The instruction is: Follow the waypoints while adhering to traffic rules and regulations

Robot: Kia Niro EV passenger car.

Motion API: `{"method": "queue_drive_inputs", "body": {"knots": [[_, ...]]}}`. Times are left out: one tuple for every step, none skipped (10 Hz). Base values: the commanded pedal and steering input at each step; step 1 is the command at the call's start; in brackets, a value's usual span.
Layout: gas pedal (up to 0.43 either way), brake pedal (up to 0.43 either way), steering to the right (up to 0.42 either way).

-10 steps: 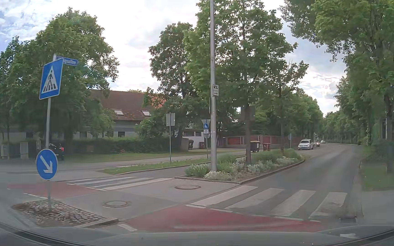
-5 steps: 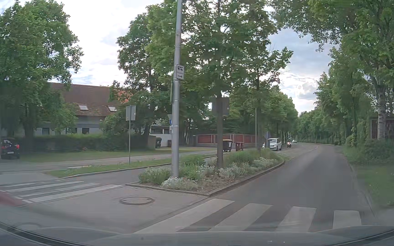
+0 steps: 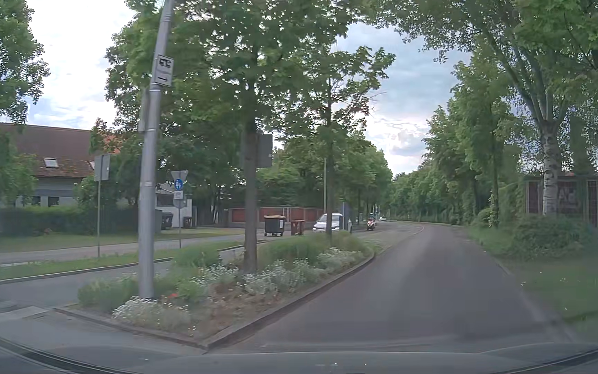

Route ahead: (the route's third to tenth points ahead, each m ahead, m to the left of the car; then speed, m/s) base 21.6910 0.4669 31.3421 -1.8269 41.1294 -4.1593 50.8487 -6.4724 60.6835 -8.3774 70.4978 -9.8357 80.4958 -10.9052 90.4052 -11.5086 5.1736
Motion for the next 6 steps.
{"method": "queue_drive_inputs", "body": {"knots": [[0.11,0.012,0.244],[0.13,0.018,0.23],[0.138,0.018,0.209],[0.15,0.018,0.194],[0.177,0.018,0.168],[0.197,0.018,0.141]]}}
